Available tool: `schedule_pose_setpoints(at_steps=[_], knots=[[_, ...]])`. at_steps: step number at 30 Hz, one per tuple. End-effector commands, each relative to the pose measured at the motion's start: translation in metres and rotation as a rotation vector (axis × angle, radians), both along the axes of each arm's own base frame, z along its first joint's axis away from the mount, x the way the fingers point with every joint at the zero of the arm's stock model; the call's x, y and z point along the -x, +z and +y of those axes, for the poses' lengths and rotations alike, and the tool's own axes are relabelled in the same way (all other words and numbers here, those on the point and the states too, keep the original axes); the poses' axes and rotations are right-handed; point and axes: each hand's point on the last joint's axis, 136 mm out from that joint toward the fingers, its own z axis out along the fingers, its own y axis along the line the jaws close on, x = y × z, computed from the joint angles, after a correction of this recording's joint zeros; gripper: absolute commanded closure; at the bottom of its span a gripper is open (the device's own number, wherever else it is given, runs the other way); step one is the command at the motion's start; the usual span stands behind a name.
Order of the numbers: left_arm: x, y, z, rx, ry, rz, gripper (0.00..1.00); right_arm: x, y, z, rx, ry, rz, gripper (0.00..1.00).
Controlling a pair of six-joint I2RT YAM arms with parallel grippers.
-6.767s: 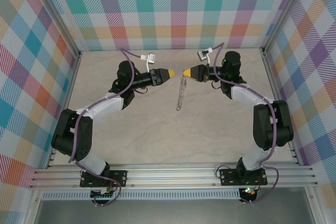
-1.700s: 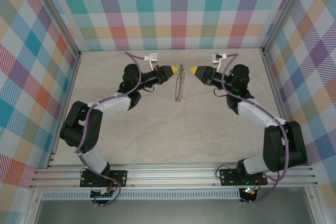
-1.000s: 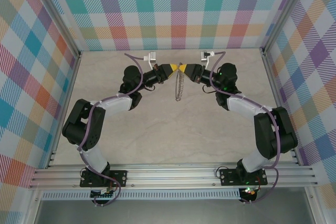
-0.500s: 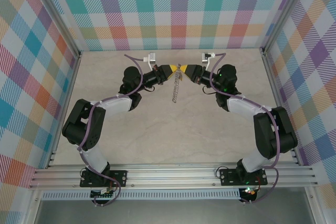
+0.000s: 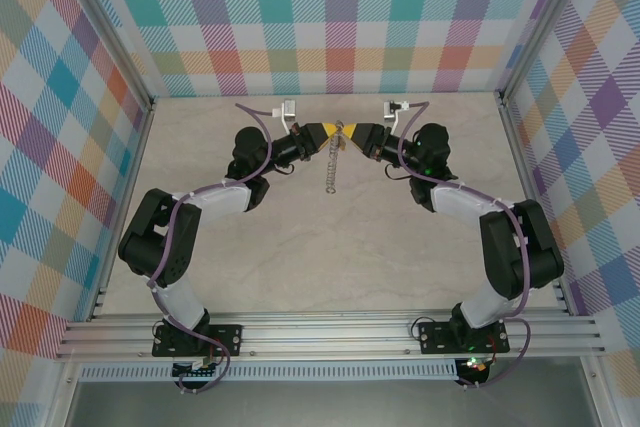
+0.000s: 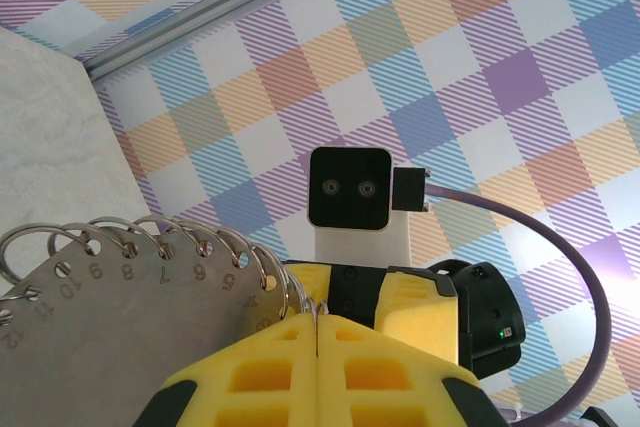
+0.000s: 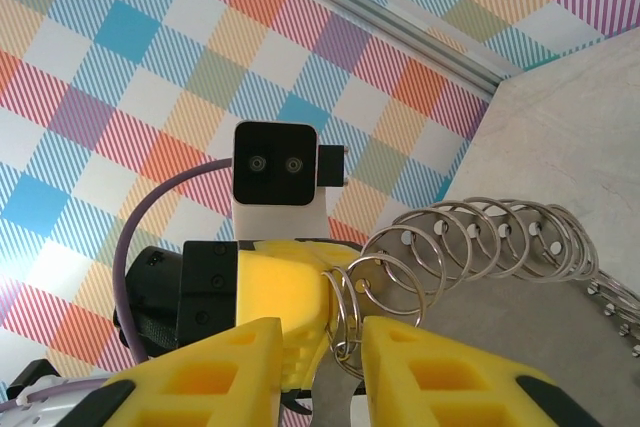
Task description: Put the keys on the keyring
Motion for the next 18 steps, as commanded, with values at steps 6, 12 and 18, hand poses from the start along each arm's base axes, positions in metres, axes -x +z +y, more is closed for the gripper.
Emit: schedule_pose_setpoints(at_steps=[6,12,18], knots=[[0.002,0.017,0.005,0.042,0.002,-0.062,1.0,0.004,0.023,0.015,-0.024,0.059,-0.065,0.73],[0.001,0.016,0.004,0.042,0.001,-0.059,1.0,0.005,0.025,0.025,-0.016,0.085,-0.068,0.73],[0.002,0.016,0.004,0.042,-0.001,-0.061,1.0,0.004,0.019,0.03,-0.008,0.094,-0.052,0.74]])
